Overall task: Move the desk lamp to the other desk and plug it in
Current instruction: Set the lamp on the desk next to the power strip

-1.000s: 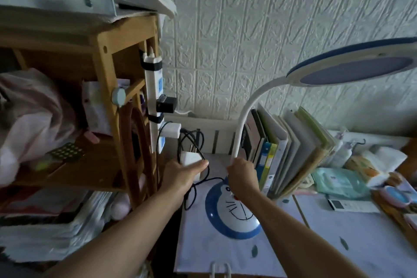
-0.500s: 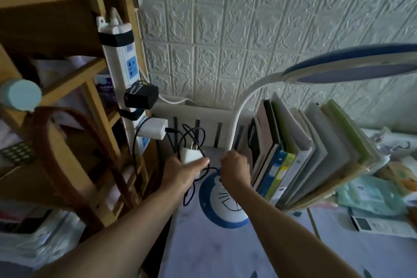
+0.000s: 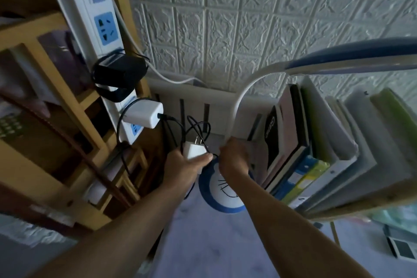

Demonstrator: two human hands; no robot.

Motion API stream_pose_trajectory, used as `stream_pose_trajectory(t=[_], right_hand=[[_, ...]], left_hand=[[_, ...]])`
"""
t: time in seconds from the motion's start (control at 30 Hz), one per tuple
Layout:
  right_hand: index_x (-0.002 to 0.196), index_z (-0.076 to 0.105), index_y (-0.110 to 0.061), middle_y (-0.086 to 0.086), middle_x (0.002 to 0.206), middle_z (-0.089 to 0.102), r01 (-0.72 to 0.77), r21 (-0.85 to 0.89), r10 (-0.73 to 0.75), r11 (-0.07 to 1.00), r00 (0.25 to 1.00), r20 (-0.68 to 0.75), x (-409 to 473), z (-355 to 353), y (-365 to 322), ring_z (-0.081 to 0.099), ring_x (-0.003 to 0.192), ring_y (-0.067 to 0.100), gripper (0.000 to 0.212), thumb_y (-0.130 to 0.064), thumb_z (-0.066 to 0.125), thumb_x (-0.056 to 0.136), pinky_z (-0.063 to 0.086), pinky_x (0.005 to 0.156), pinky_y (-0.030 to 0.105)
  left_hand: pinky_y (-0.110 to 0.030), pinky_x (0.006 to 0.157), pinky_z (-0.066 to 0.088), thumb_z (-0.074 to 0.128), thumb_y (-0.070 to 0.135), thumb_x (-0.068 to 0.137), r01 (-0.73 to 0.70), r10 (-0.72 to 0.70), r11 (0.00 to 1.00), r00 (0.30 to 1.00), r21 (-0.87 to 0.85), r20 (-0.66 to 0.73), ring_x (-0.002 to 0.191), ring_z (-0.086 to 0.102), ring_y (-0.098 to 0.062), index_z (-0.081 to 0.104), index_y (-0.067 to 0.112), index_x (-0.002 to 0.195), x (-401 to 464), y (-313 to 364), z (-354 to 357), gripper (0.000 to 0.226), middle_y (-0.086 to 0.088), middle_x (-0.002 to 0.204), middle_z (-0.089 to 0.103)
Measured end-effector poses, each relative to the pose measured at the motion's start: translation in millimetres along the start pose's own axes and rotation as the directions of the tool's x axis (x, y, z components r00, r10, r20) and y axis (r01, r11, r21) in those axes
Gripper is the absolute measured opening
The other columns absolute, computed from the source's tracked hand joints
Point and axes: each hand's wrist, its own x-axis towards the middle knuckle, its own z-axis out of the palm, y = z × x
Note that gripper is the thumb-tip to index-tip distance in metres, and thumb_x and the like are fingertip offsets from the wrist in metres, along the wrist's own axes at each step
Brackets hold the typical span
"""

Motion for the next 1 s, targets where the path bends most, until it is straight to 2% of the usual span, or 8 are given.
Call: stream_pose_trajectory(t=[0.1,0.23,0.4,0.57,0.73,0.8,0.9,1.0], right_hand=[[0.102,0.058,-0.007,0.015,0.103,0.065,0.018,-0.015,-0.018,1.0,1.0,0.009,11,7,6,0.061,0.094,0.03,0.017,-0.012,0.045,0.092,0.038,0.068,0.024],[0.104,0.053,-0.007,0.012,0.092,0.063,-0.034,-0.07,0.039,0.997,0.997,0.072,22,16,15,0.05,0.06,0.012,0.014,-0.006,0.046,0.093,0.04,0.057,0.023],[0.103,0.054,-0.005,0.014,0.094,0.062,-0.023,-0.127,0.037,0.992,0.994,0.107,24,24,27,0.051,0.072,0.019,0.012,-0.007,0.05,0.092,0.043,0.066,0.029],[0.104,0.054,-0.005,0.015,0.092,0.062,-0.056,-0.012,0.057,0.998,0.994,0.098,25,32,32,0.059,0.079,0.027,0.017,-0.012,0.042,0.095,0.047,0.066,0.034],[0.1,0.055,-0.006,0.01,0.08,0.056,-0.036,-0.042,0.04,0.998,0.994,0.105,25,33,33,0.059,0.074,0.026,0.018,-0.017,0.042,0.096,0.049,0.064,0.035],[0.097,0.054,-0.007,0.012,0.083,0.059,-0.046,-0.033,0.05,0.998,0.992,0.117,24,31,33,0.061,0.075,0.027,0.017,-0.018,0.042,0.095,0.052,0.067,0.04],[0.099,0.053,-0.007,0.01,0.083,0.056,-0.032,-0.091,0.046,0.995,0.986,0.161,22,26,31,0.058,0.074,0.024,0.013,-0.015,0.043,0.095,0.049,0.064,0.036],[0.108,0.047,-0.004,0.012,0.09,0.054,-0.042,-0.154,0.076,0.987,0.971,0.228,15,19,24,0.056,0.079,0.024,0.017,-0.006,0.047,0.091,0.045,0.063,0.032]], left_hand=[[-0.01,0.042,0.047,0.082,0.017,0.067,0.004,-0.003,1.0,1.0,0.017,-0.009,0.065,0.063,-0.007,0.065,0.012,0.082,5,-9,3,0.023,0.0,0.076,0.067],[-0.006,0.038,0.043,0.082,0.013,0.068,0.007,-0.007,1.0,1.0,0.001,-0.026,0.06,0.06,-0.004,0.061,0.019,0.074,9,-17,4,0.022,0.006,0.069,0.064],[-0.004,0.038,0.042,0.081,0.013,0.068,0.007,-0.007,1.0,1.0,0.001,-0.011,0.06,0.059,-0.001,0.061,0.019,0.074,11,-22,2,0.022,0.009,0.069,0.062],[-0.005,0.041,0.043,0.081,0.016,0.068,0.0,0.0,1.0,1.0,0.024,0.001,0.064,0.061,-0.003,0.064,0.013,0.084,14,-25,1,0.023,0.005,0.073,0.064],[-0.006,0.042,0.044,0.081,0.02,0.068,0.016,-0.016,0.999,1.0,0.041,-0.004,0.069,0.061,-0.006,0.063,0.009,0.096,10,-30,-1,0.035,0.002,0.08,0.065],[-0.005,0.041,0.043,0.082,0.018,0.068,0.017,-0.017,0.999,1.0,0.029,-0.001,0.067,0.061,-0.005,0.064,0.011,0.09,7,-29,-2,0.029,0.004,0.076,0.064],[-0.004,0.039,0.042,0.082,0.016,0.067,0.015,-0.015,1.0,1.0,0.002,0.0,0.064,0.06,-0.003,0.059,0.023,0.073,3,-26,-5,0.025,0.008,0.072,0.063],[-0.005,0.04,0.043,0.082,0.014,0.067,0.006,-0.006,1.0,1.0,-0.001,0.001,0.065,0.061,-0.005,0.062,0.018,0.078,-3,-21,-7,0.023,0.006,0.073,0.064]])
